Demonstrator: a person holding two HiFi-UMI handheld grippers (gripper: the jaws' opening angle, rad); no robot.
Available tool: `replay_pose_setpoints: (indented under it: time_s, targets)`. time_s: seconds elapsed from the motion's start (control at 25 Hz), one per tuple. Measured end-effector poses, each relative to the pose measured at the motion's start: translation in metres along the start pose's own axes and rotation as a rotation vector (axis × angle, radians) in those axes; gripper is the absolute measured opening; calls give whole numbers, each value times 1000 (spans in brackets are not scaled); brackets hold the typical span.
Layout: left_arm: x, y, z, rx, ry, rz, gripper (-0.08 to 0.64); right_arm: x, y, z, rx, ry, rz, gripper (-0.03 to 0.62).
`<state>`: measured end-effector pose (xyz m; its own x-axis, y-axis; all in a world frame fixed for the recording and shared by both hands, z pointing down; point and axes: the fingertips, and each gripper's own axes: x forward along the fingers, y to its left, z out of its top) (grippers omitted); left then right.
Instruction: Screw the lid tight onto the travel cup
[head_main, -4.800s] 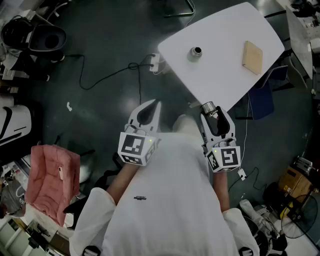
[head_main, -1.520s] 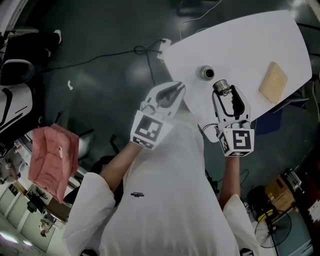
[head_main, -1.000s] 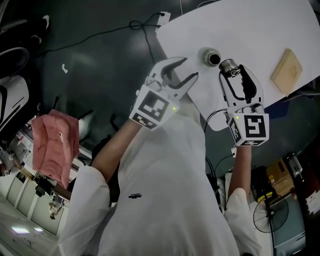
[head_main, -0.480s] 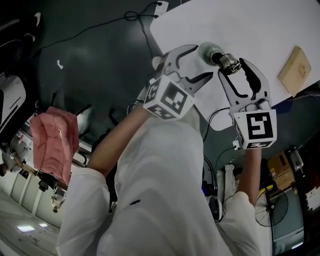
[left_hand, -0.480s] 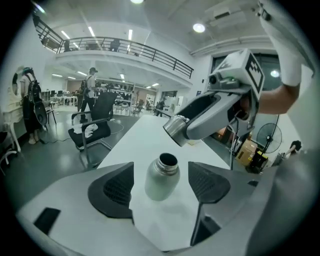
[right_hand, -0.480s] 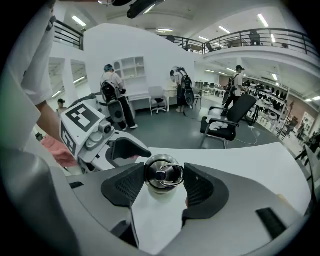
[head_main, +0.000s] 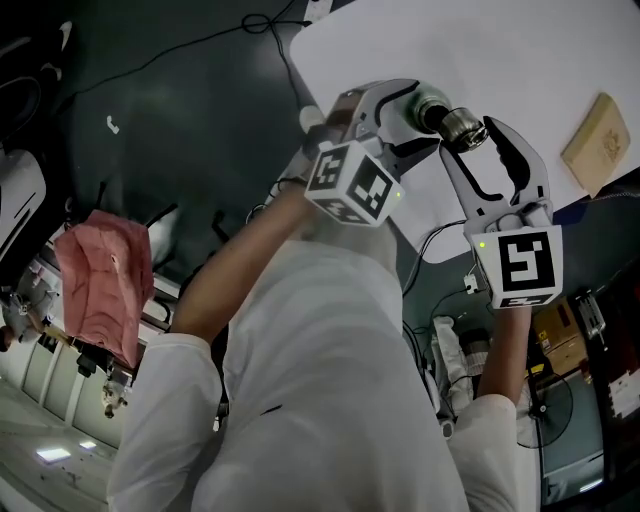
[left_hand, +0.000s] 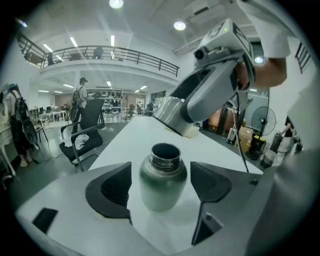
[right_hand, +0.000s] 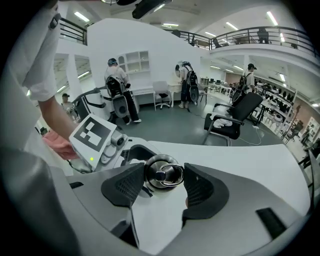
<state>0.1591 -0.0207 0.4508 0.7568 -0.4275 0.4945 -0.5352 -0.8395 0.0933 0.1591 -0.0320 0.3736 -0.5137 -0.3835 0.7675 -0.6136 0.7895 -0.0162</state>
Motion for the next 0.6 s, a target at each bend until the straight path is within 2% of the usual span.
replay_pose_setpoints:
  time_s: [0.28,0.6]
  targets:
    - [21,3,1,76,-18,-9,351,6,1,-1,-43,50,43,241]
    - [32,2,-3,123,-54,-21,353,12,7,-6,-82,84,78,241]
